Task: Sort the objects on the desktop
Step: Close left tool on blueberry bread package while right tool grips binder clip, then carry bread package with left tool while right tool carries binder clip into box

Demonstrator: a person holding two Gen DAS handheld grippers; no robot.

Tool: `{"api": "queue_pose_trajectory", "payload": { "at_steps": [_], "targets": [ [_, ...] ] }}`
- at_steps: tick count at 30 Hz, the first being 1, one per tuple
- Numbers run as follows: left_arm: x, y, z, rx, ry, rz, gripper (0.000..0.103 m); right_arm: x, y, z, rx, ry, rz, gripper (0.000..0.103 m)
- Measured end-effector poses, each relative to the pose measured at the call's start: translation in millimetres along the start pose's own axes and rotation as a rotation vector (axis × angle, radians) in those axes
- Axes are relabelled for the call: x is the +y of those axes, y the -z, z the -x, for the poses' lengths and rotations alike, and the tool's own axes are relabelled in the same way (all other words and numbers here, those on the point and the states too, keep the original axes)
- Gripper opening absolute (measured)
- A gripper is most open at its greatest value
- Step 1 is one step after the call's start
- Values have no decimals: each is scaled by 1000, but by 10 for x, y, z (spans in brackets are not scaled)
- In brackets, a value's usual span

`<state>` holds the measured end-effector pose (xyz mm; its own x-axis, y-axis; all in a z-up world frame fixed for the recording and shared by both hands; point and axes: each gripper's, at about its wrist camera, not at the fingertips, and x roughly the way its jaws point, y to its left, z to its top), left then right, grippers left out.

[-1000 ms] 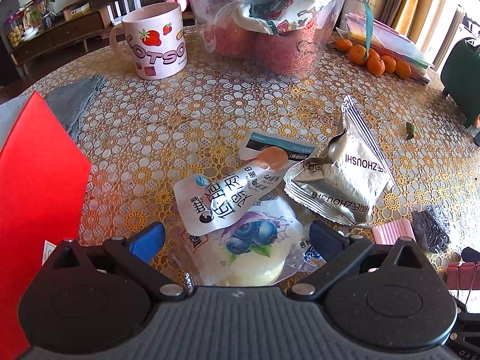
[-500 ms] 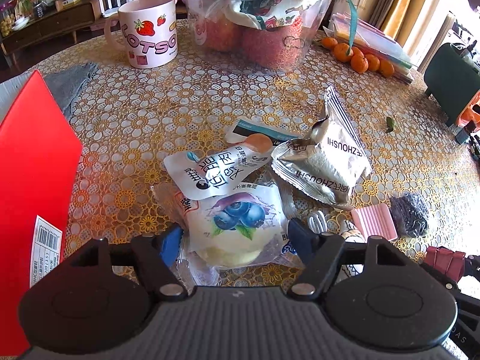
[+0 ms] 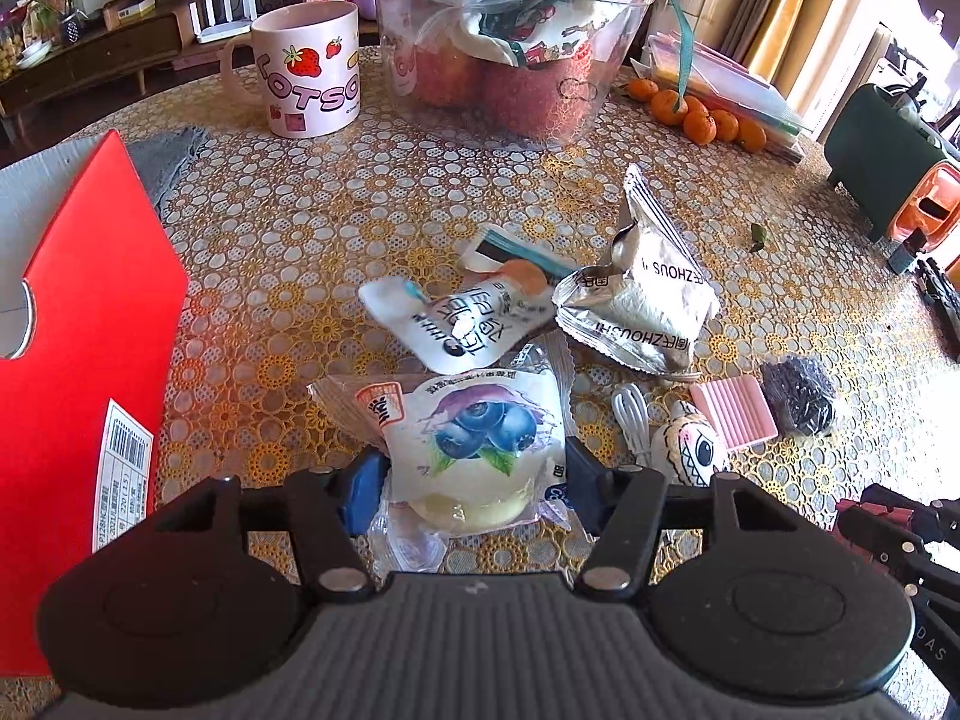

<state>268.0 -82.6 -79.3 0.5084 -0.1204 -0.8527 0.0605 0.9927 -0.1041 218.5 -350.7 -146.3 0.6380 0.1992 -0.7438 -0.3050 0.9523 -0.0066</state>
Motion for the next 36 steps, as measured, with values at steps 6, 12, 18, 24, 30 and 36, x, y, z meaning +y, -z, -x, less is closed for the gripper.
{"api": "queue_pose_trajectory", "payload": {
  "at_steps": [6, 12, 18, 24, 30, 36],
  "targets": [
    [36, 143, 124, -4, 3, -13, 59, 59, 25, 76, -4, 6, 14, 12],
    [72, 293, 235, -2, 13, -29, 59, 89, 40, 171, -11, -3, 13, 8],
    [92, 396, 404, -3, 40, -34, 59, 97, 11, 270, -19, -17, -3, 8],
    [108, 441, 628, -4, 69, -53, 59, 122, -101, 419, -38, -49, -34, 8],
    [161, 455, 863, -4, 89, -65, 59, 306, -281, 605, -56, -86, -20, 8],
    [288, 449, 1139, -18, 108, -75, 59, 550, -494, 787, -74, -136, 4, 8]
  ]
}}
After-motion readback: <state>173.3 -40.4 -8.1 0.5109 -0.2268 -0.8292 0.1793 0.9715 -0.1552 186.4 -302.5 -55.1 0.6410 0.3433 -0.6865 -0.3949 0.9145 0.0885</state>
